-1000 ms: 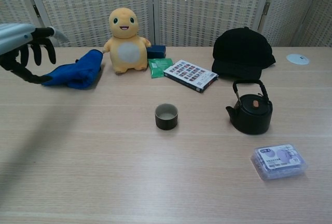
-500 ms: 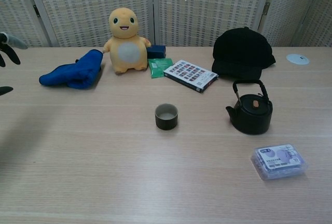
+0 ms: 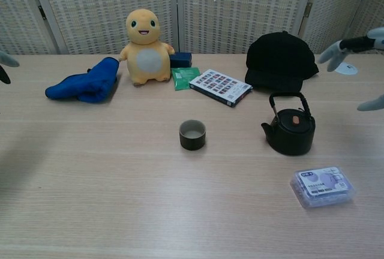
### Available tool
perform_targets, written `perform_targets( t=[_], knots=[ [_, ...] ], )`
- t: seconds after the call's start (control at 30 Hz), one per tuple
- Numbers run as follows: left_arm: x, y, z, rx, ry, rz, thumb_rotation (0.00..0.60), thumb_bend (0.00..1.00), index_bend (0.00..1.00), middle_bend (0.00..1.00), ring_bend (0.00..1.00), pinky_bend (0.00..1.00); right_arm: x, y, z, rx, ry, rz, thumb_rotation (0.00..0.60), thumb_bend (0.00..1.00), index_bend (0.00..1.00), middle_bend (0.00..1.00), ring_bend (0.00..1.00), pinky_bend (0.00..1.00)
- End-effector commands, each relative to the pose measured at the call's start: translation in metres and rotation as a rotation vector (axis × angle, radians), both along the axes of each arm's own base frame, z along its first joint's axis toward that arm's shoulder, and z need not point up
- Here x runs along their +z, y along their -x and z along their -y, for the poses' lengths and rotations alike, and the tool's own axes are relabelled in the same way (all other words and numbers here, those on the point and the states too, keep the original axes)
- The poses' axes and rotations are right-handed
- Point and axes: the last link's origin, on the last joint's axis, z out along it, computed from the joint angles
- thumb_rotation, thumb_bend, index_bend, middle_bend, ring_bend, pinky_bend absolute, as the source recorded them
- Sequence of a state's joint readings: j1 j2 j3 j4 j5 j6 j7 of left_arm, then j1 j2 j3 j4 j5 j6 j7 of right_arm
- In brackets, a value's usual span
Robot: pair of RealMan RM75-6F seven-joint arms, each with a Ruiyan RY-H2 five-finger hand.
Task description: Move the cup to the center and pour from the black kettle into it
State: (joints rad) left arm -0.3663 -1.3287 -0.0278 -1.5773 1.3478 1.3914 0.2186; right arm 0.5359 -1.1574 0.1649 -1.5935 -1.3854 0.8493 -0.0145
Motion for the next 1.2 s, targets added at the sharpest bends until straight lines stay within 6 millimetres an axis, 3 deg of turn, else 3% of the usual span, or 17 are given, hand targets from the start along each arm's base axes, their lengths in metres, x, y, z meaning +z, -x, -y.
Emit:
perform_targets(
  t=[0.03,0.53,0.77,1.2],
  knots=[
    [0.0,0.001,0.0,0.0,-0.001,0.001,0.6,0.26,0.19,0.31,0.34,0.31,-0.015,-0.013,0.021,-0.019,-0.041,0.025,0.6,0.08,0.15,0.23,0.08,0.06],
    [0.0,-0.001,-0.001,-0.018,-0.012,-0.007,0.6,0.26,0.19,0.31,0.34,0.31,-0.054,-0.033,0.059,-0.073,-0.078,0.033,0.6,0.2,0.15,0.29,0.07,0.04],
    [0.001,0.0,-0.001,-0.017,-0.018,-0.003,0.6,0.26,0.19,0.31,0.34,0.3,-0.063,-0.029,0.067,-0.113,-0.09,0.03,0.6,0.29,0.14,0.3,0.07,0.04],
    [-0.003,0.002,0.001,-0.015,-0.012,-0.007,0.6,0.26,0.19,0.31,0.34,0.29,-0.075,-0.013,0.074,-0.168,-0.1,0.013,0.6,0.31,0.14,0.31,0.07,0.04]
  ],
)
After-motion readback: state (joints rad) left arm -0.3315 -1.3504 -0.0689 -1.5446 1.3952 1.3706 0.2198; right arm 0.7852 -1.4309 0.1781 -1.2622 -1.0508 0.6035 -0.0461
